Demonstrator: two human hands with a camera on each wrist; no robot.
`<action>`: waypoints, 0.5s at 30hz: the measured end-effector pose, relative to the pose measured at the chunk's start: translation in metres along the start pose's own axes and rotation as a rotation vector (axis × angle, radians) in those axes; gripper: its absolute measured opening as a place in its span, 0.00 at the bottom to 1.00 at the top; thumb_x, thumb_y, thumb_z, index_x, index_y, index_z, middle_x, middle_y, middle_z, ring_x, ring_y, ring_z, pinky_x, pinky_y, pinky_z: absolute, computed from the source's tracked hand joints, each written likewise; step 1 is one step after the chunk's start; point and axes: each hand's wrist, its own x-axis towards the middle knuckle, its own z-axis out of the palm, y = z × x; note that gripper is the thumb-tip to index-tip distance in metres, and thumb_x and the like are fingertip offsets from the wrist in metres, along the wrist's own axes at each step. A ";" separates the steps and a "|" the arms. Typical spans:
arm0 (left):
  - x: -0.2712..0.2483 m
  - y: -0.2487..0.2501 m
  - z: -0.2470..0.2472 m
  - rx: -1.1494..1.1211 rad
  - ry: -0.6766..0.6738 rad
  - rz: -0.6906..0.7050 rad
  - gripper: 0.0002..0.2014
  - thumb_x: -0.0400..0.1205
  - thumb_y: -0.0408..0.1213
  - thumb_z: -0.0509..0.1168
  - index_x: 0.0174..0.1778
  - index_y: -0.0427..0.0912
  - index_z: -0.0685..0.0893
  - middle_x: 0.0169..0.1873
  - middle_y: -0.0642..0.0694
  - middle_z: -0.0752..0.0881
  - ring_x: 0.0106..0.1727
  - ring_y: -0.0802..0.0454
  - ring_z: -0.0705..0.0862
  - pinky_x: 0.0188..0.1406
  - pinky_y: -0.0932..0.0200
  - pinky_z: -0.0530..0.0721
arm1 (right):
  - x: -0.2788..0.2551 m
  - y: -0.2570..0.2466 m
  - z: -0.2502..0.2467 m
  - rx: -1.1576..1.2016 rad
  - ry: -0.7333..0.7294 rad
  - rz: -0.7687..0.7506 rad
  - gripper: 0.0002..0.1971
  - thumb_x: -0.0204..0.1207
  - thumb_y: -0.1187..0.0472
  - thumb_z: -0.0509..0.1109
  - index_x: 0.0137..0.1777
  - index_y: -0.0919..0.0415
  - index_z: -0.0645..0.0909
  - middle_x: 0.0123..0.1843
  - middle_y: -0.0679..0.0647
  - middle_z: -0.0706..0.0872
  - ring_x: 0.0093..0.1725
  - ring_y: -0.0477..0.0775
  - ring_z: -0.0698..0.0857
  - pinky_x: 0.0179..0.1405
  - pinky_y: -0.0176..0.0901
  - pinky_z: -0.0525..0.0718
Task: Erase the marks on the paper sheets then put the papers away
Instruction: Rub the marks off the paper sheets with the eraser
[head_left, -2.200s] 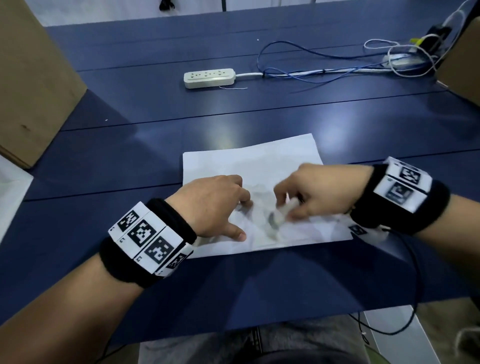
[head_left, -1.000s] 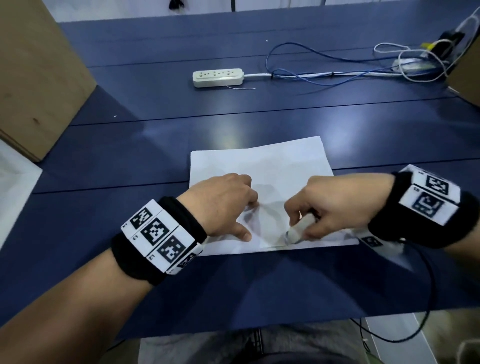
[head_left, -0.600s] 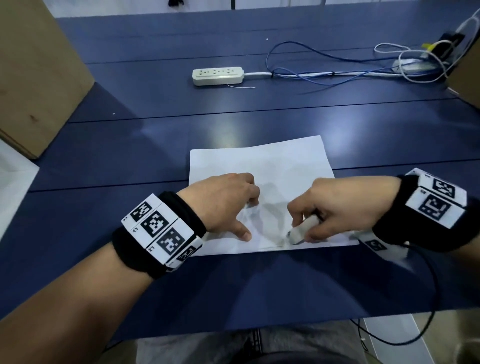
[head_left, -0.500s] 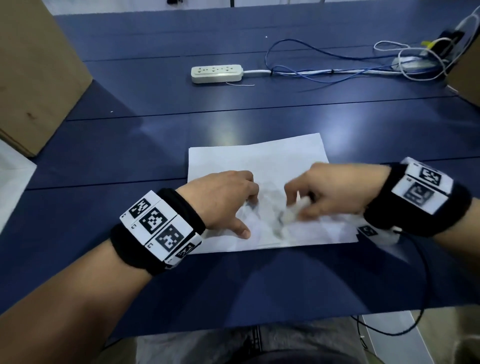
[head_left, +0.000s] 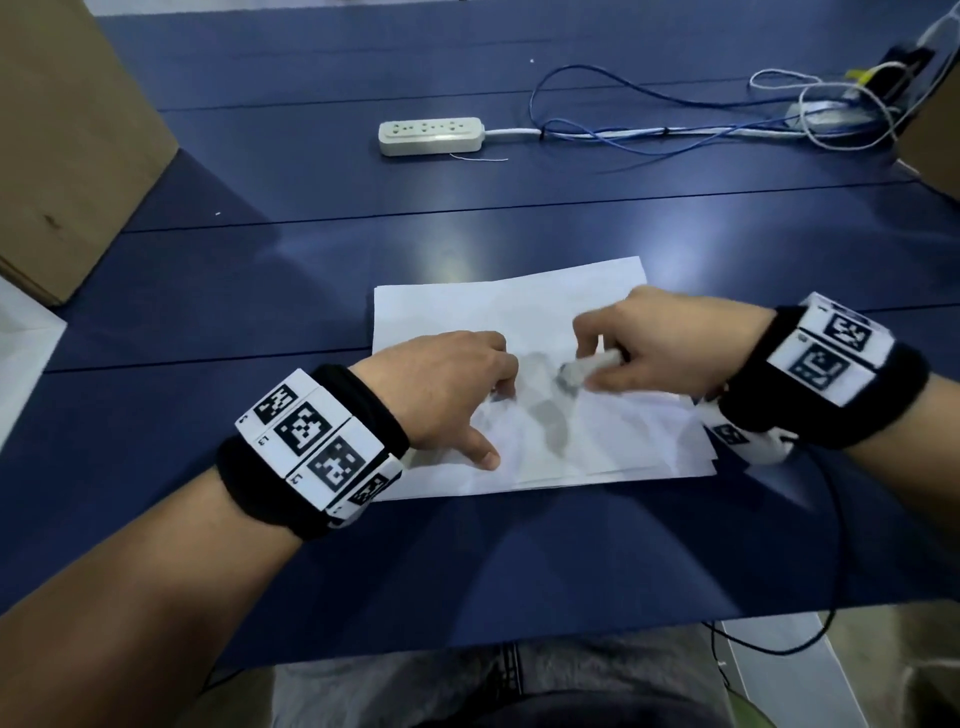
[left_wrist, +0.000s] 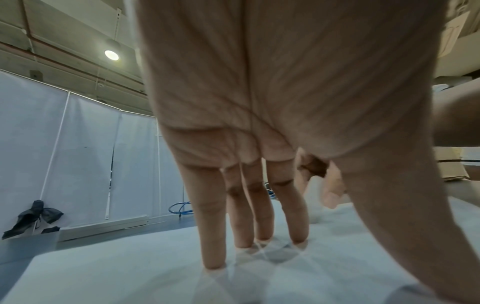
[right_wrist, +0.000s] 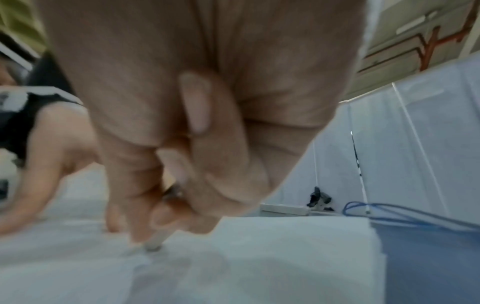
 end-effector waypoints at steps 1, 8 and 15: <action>0.000 0.000 0.000 -0.001 0.004 0.001 0.29 0.67 0.58 0.80 0.59 0.52 0.79 0.54 0.57 0.76 0.53 0.53 0.79 0.52 0.50 0.81 | 0.002 0.003 -0.001 -0.005 0.050 0.018 0.12 0.75 0.46 0.68 0.53 0.51 0.81 0.35 0.46 0.86 0.36 0.45 0.80 0.42 0.49 0.86; 0.000 -0.001 0.002 -0.006 0.009 0.020 0.31 0.68 0.56 0.79 0.65 0.54 0.78 0.57 0.58 0.75 0.56 0.53 0.79 0.54 0.50 0.81 | -0.024 -0.016 0.002 0.118 -0.315 -0.138 0.08 0.71 0.52 0.76 0.45 0.47 0.80 0.31 0.50 0.83 0.30 0.42 0.77 0.29 0.39 0.76; 0.001 0.000 0.000 0.019 -0.004 0.036 0.35 0.68 0.58 0.79 0.71 0.58 0.76 0.58 0.58 0.74 0.55 0.54 0.78 0.54 0.50 0.81 | 0.001 0.006 -0.003 0.013 0.029 0.017 0.12 0.77 0.48 0.69 0.56 0.52 0.80 0.31 0.42 0.82 0.33 0.36 0.78 0.40 0.47 0.84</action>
